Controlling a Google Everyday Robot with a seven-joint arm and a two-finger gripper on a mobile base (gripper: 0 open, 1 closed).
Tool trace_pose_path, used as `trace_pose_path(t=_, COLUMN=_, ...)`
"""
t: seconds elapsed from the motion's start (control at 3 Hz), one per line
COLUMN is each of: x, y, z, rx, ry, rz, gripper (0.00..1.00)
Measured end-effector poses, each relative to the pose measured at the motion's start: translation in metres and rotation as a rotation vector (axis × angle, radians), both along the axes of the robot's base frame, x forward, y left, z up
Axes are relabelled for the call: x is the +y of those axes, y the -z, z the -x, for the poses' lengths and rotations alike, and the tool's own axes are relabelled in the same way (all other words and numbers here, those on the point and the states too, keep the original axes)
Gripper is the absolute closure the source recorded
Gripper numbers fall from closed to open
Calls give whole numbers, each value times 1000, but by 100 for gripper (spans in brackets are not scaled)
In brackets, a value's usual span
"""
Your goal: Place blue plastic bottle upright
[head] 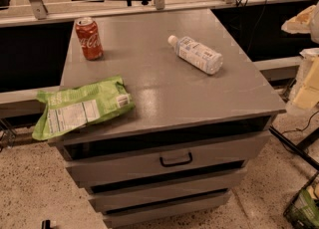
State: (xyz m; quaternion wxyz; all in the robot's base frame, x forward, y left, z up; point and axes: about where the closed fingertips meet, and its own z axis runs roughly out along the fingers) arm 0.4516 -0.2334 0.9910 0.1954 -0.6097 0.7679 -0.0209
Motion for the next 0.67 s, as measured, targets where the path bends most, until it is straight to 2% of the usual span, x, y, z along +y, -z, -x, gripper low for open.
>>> trace_pose_path(t=0.33, x=1, y=-2, z=-1, rx=-12, ry=-8, rz=-12, gripper=0)
trace_pose_path(t=0.67, x=29, y=10, z=-62, rx=-8, ry=-31, rz=-24, gripper=0)
